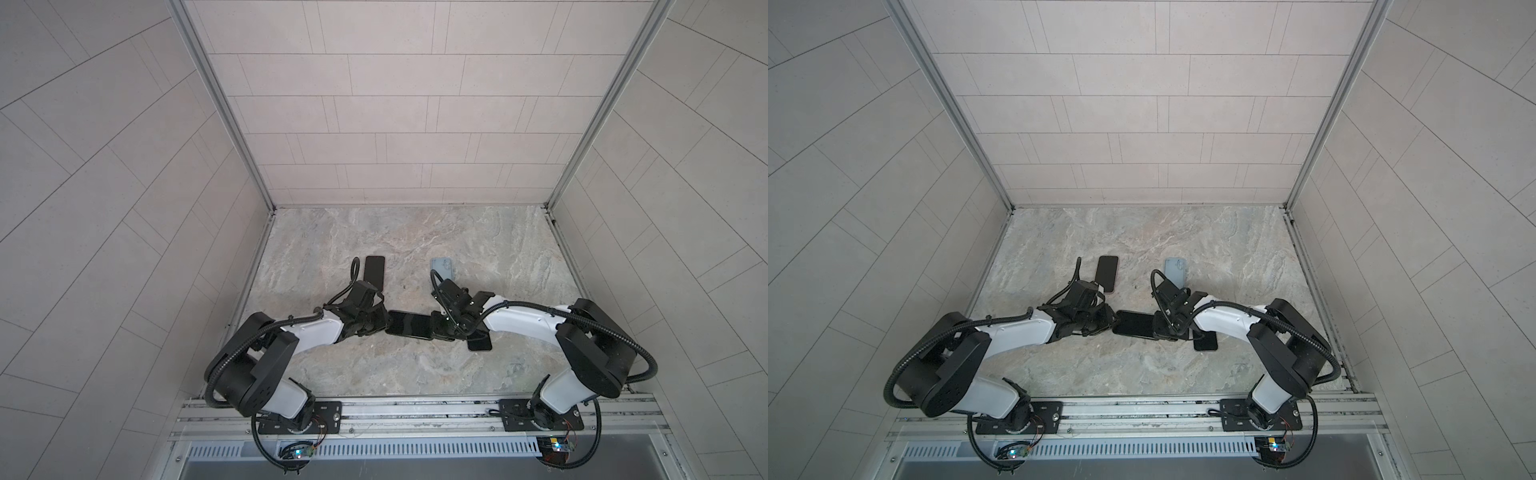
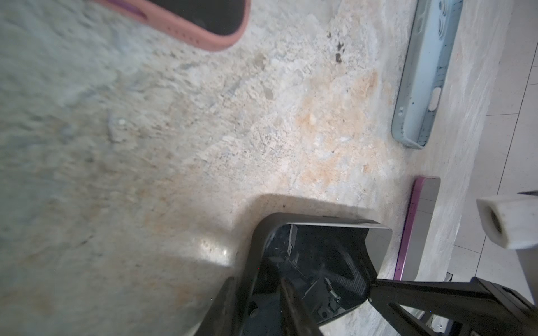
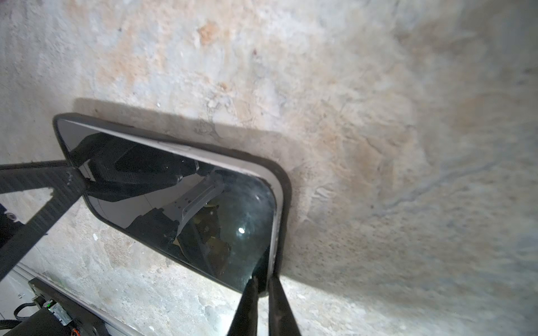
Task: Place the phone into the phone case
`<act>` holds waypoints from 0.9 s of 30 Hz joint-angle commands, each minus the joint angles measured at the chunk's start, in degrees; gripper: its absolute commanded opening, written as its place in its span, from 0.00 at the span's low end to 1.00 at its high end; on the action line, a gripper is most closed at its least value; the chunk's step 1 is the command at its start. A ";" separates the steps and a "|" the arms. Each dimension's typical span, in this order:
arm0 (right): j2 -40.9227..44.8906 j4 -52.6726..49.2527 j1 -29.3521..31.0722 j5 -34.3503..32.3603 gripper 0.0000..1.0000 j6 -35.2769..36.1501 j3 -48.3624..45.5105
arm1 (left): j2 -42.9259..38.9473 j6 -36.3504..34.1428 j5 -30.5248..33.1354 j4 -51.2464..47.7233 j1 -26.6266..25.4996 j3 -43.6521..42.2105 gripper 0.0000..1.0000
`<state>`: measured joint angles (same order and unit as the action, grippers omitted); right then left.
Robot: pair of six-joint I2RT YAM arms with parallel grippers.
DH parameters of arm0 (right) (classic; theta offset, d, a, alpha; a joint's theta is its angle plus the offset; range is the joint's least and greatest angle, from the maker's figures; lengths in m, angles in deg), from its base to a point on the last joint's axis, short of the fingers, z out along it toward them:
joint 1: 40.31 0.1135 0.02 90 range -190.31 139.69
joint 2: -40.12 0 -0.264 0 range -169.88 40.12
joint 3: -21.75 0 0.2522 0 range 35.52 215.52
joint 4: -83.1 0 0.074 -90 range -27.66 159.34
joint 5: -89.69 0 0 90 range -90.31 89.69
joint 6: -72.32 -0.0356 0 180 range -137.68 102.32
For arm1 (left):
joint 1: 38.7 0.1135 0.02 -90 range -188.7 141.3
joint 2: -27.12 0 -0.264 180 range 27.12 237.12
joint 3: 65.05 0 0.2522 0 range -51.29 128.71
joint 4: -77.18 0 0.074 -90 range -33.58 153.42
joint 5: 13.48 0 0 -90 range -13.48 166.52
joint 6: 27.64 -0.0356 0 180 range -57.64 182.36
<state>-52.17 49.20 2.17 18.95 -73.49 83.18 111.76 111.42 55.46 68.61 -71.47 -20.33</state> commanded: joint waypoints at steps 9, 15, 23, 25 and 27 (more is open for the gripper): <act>-3.53 1.13 1.82 -0.75 0.11 1.87 0.84 | 1.48 -0.45 -2.50 -0.10 -0.83 0.68 0.32; 1.34 -8.20 1.82 -7.16 0.14 7.00 5.45 | 1.45 -0.41 -2.41 -0.12 -0.80 0.68 0.32; 5.76 -11.42 1.91 -10.50 0.09 10.95 7.03 | 1.14 -0.37 -2.14 -0.15 -0.80 0.50 0.32; 5.68 -13.11 1.74 -12.11 0.12 13.32 8.80 | 0.94 -0.36 -2.02 -0.18 -0.80 0.42 0.32; 4.60 -14.96 0.94 -13.02 0.15 15.71 11.32 | 0.63 -0.36 -1.80 -0.09 -0.80 0.26 0.32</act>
<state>-47.65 38.23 3.65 9.66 -62.32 91.63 112.11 111.39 53.93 69.13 -71.89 -20.33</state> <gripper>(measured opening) 0.142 0.323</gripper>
